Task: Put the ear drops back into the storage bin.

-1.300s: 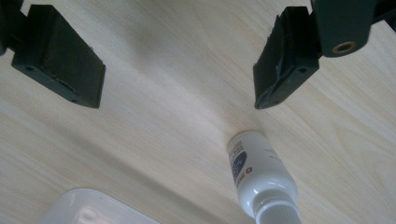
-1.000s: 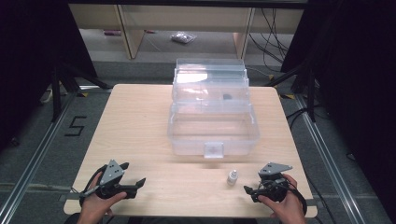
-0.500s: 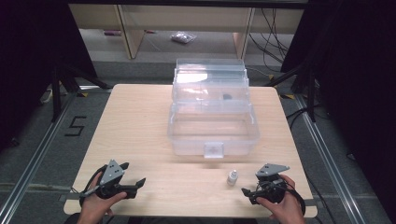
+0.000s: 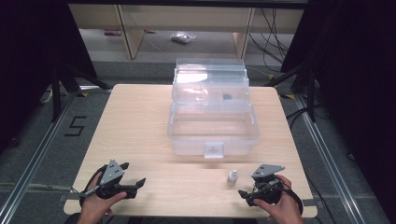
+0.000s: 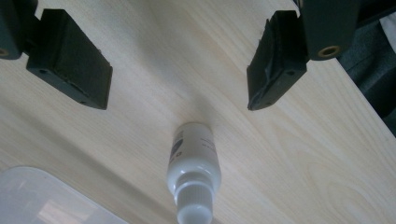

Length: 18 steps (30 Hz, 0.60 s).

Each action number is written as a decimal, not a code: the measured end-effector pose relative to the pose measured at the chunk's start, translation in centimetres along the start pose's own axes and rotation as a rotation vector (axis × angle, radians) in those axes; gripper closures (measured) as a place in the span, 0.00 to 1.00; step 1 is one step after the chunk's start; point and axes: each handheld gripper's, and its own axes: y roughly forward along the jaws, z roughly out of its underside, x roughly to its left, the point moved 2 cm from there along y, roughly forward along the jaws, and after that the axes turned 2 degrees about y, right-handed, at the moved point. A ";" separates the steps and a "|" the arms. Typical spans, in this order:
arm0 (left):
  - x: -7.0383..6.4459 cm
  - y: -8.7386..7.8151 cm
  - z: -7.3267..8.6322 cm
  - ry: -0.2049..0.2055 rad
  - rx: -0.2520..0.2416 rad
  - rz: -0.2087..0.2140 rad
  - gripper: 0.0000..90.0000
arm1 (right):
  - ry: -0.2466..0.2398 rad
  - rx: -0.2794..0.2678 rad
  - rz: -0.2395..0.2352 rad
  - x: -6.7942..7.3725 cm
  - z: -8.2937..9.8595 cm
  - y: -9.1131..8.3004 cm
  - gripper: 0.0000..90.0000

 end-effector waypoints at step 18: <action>0.1 0.0 0.0 -0.004 -0.002 0.003 0.17 | -0.064 0.063 -0.013 0.5 -1.7 -0.2 0.27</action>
